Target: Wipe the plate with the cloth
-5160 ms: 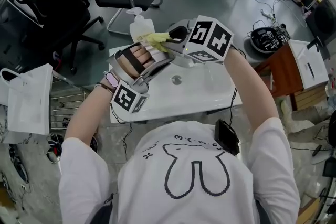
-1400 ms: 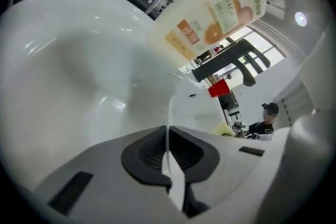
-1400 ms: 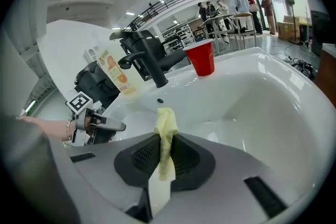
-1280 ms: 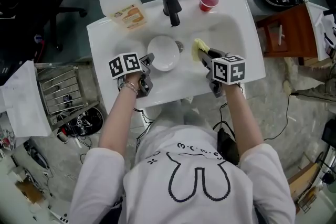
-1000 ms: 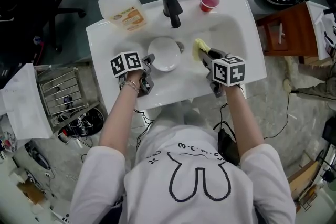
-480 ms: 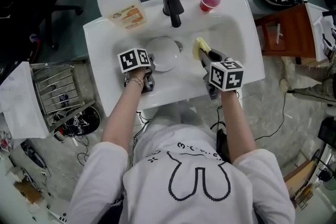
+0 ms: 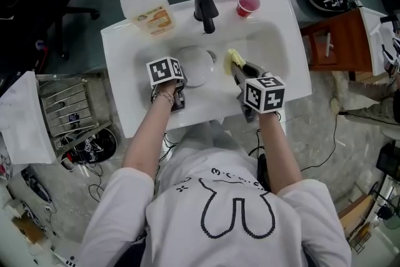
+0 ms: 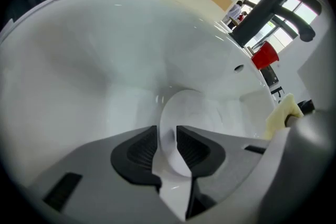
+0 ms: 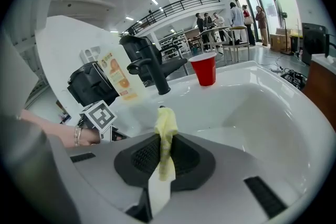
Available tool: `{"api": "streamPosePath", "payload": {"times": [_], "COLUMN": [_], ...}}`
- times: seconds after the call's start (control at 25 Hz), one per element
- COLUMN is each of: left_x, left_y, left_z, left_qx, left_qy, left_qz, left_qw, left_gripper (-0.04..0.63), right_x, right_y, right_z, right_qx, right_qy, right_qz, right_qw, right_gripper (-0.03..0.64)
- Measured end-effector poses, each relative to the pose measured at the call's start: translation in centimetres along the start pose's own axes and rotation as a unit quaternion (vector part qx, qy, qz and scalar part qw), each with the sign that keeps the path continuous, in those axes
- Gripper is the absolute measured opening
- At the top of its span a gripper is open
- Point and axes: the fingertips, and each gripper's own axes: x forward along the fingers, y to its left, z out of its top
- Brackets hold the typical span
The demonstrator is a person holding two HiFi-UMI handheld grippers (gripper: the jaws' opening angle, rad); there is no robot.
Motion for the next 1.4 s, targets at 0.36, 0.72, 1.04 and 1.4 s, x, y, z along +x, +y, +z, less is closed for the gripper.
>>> {"api": "streamPosePath", "payload": {"times": [0.36, 0.72, 1.04, 1.4], "left_x": [-3.3, -9.3, -16.6, -26.5], "left_y": [-0.1, -2.0, -4.3, -7.4], "left_z": [1.1, 3.3, 6.2, 9.6], "left_qx": [0.0, 0.045, 0.083, 0.106], "left_qy": [-0.045, -0.121, -0.221, -0.381], "left_qz": [0.001, -0.027, -0.061, -0.096], "left_qw": [0.999, 0.9913, 0.9698, 0.9136], "left_gripper": [0.133, 0.191, 0.225, 0.225], "right_x": [-1.8, -5.2, -8.3, -12.7], "right_y": [0.3, 2.0, 4.5, 6.8], "right_z": [1.9, 5.7, 9.8, 15.0], "right_qx": [-0.019, -0.042, -0.093, -0.138], "right_qy": [-0.022, -0.071, -0.099, -0.174], "right_qz": [-0.027, -0.031, -0.04, -0.042], "right_qw": [0.999, 0.996, 0.99, 0.974], "right_gripper": [0.051, 0.051, 0.051, 0.051]}}
